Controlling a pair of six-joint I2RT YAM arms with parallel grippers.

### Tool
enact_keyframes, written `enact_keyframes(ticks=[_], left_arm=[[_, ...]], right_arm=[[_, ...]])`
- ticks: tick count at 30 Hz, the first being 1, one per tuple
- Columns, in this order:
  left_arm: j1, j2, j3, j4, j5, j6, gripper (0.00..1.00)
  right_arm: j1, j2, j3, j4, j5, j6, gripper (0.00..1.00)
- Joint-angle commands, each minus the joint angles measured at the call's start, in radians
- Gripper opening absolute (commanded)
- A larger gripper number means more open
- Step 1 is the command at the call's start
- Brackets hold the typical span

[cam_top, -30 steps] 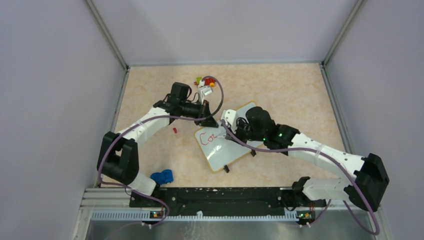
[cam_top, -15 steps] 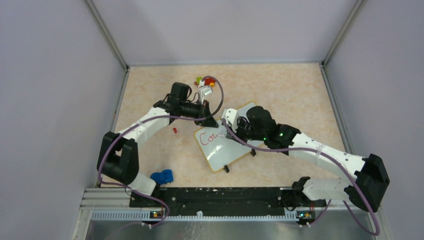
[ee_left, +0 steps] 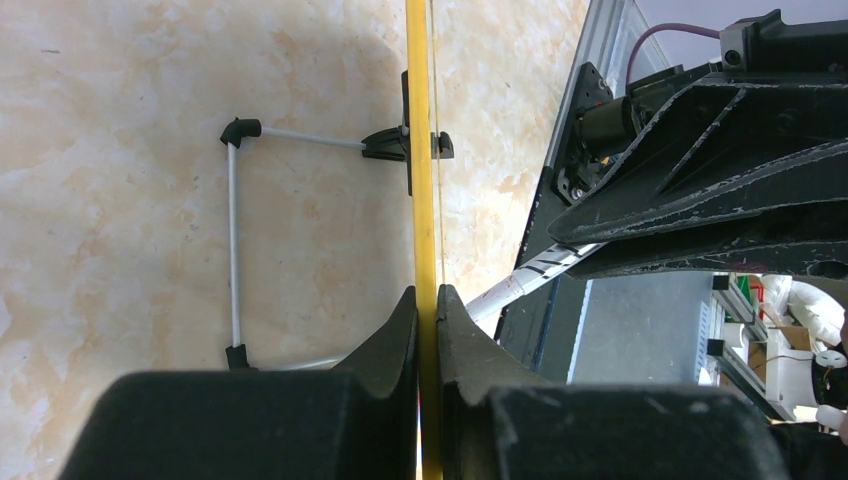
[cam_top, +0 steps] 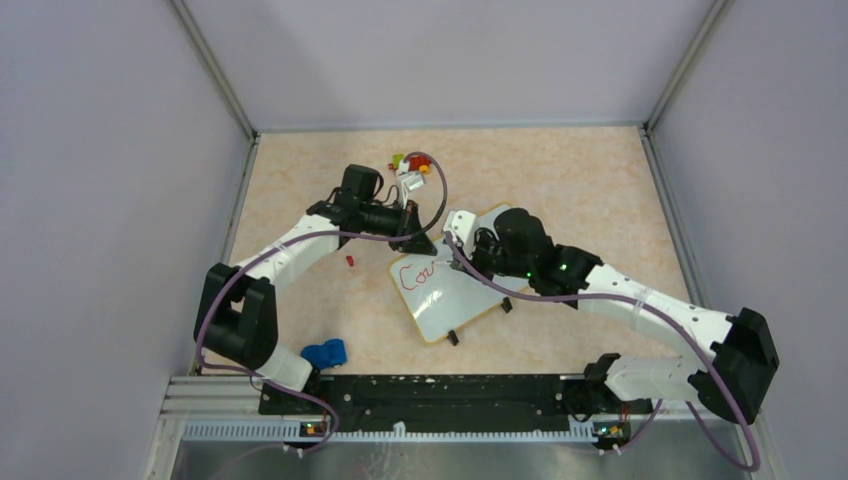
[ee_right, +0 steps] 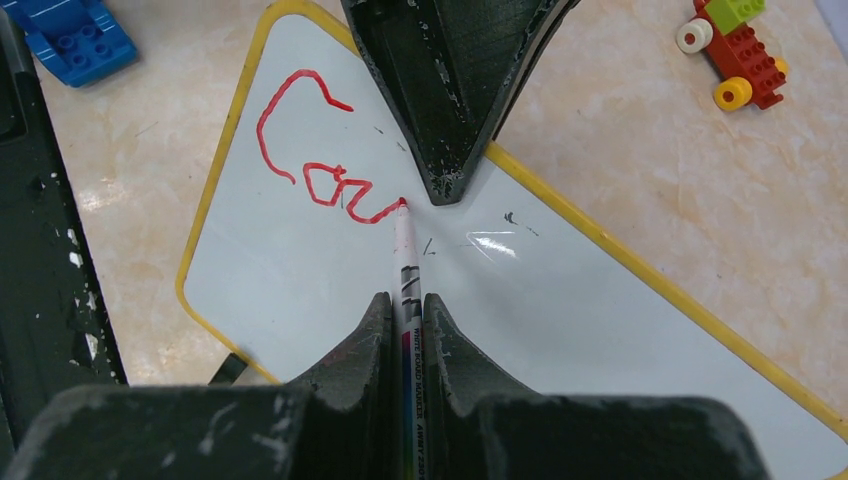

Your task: Write a sentence on the whiteboard

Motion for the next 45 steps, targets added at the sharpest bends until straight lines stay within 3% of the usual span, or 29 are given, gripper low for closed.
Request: enact_keyframes(ticks=[1,28,41,45], left_arm=[[-0.017,0.028,-0.001,-0.03,0.013,0.065,0.0],[-0.016,0.028,0.003,-0.043,0.013,0.081,0.0],[-0.017,0.084,0.091,-0.208,0.032,0.265,0.0],[-0.017,0.092,0.098,-0.22,0.041,0.289,0.0]], right_arm=[[-0.007,0.011,0.037,0.034,-0.003,0.008,0.0],[-0.007,-0.038,0.0,-0.076,-0.027,-0.044,0.0],[-0.039,-0.088,0.063,-0.113,-0.182,-0.02,0.0],[-0.04,-0.093,0.014,-0.062,-0.132,-0.07,0.0]])
